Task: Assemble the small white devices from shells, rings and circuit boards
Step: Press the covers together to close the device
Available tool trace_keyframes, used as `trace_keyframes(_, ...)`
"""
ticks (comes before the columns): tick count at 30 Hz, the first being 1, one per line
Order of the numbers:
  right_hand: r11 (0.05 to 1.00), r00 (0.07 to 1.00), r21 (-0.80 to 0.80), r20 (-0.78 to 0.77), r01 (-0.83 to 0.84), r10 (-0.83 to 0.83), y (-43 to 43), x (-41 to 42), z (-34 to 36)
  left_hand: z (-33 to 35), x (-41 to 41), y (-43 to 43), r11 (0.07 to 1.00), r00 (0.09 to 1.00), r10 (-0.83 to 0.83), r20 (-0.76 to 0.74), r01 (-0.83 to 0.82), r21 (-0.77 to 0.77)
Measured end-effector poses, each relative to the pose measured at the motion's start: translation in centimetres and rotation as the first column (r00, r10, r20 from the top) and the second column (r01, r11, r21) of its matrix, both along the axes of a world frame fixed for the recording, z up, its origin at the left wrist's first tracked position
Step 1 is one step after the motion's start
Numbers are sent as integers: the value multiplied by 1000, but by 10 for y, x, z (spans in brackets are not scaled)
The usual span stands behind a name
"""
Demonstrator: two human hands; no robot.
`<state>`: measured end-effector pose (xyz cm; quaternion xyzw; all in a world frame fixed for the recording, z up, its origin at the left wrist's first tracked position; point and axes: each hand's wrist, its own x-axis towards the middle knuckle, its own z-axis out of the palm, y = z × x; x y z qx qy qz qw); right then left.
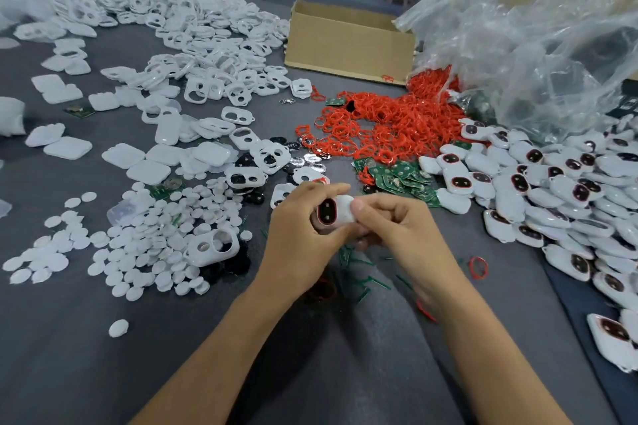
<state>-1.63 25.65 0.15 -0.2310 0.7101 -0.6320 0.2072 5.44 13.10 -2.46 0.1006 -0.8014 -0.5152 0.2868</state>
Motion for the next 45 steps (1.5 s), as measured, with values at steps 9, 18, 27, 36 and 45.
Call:
trace_keyframes(9,977,976,-212,217,29,18,0,0,-6,-1,-2,-6,914,989,-105,-101,136,381)
trace_keyframes(18,981,973,-167,194,-95,127,-1,2,-10,-3,-3,-7,874,975,-218,-46,217,434)
trace_keyframes(27,985,968,-172,250,30,14,-3,5,-12,-5,-4,-5,880,963,-268,-14,251,403)
trace_keyframes(36,977,962,-212,266,-7,64,-7,8,-13,-5,-3,-2,840,957,-281,-71,281,465)
trace_keyframes(45,950,887,-293,405,-105,222,-2,6,-6,-3,-1,-4,649,895,-424,-140,408,643)
